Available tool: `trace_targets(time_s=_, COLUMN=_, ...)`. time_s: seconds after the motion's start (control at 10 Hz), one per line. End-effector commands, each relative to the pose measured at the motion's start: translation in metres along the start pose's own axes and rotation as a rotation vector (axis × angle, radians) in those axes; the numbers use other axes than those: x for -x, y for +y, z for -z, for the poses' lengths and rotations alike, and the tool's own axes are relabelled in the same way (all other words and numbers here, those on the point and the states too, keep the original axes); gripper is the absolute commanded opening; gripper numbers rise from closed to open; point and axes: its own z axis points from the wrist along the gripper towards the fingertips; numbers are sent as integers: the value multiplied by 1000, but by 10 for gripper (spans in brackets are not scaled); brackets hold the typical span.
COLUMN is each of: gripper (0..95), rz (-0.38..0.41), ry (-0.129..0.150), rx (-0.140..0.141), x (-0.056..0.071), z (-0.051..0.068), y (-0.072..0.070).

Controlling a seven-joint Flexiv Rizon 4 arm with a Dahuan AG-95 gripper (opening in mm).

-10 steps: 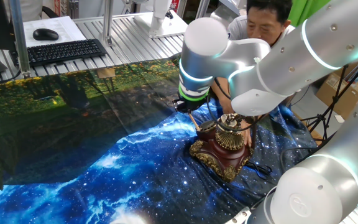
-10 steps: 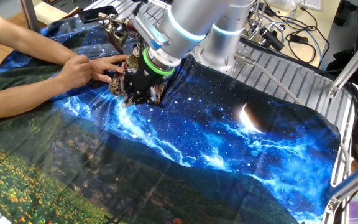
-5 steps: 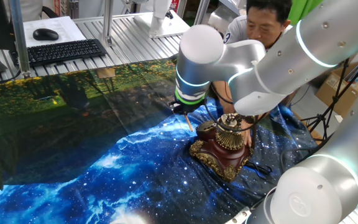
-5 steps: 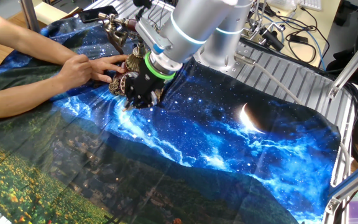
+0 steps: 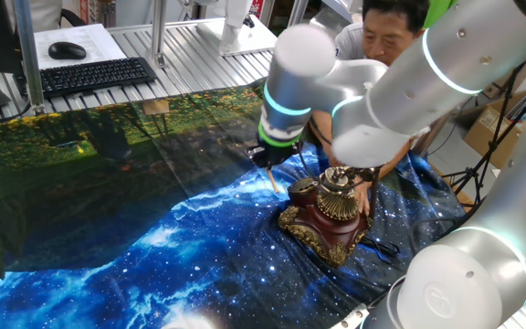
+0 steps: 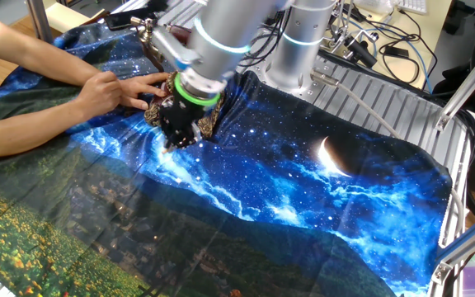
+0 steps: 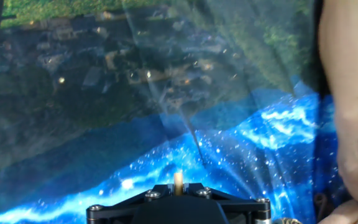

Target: Dial a number on an old rotary phone

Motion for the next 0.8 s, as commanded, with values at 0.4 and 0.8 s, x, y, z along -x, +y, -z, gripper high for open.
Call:
trace_targets(time_s=0.4, gripper=0, rz=30, ry=218, rx=77, x=18, z=3, y=5)
trace_targets(time_s=0.8, gripper=0, rz=88, ry=300, rx=65, x=22, z=9, y=8)
